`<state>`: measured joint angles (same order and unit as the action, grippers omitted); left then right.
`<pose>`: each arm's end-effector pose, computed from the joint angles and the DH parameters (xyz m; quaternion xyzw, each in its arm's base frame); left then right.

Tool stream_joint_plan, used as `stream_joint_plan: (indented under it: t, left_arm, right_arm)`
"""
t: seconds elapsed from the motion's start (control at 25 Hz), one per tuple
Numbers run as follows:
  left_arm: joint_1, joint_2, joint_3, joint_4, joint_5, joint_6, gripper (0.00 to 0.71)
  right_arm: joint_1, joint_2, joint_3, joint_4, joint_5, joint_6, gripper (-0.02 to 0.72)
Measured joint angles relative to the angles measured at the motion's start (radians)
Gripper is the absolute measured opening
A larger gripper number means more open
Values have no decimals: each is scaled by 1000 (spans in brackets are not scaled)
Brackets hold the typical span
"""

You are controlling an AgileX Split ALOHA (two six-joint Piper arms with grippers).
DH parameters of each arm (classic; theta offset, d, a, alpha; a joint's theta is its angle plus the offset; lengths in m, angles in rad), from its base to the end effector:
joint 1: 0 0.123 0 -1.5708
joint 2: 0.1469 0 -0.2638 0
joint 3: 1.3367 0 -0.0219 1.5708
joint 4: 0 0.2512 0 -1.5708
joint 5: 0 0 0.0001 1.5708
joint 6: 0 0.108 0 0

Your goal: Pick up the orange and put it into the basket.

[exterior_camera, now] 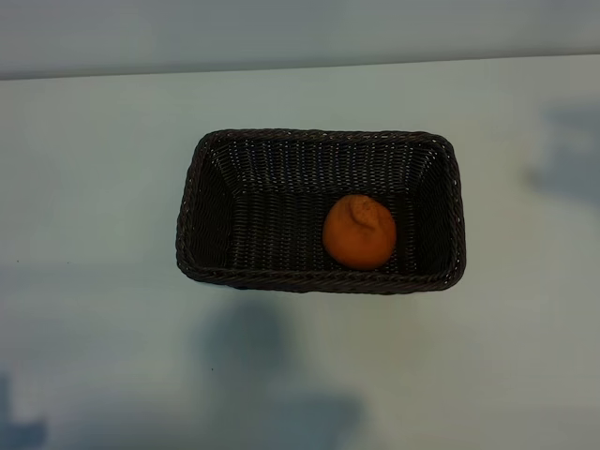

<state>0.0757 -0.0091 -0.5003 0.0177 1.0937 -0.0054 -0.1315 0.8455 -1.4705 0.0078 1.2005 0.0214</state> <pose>0.0289 0.0039 0.2669 -0.0354 0.8586 0.0268 0.5108 0.1260 -0.0159 0.4739 0.0648 0.8546 -0.0245 0.5146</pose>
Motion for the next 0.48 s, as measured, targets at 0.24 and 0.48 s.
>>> stream_joint_plan:
  t: [0.24, 0.48]
  left_arm:
    - [0, 0, 0, 0, 0, 0, 551]
    - [0, 0, 0, 0, 0, 0, 551]
  right_arm:
    - [0, -238, 233, 1, -118, -6, 598]
    - [0, -413, 408, -8, -137, -6, 598]
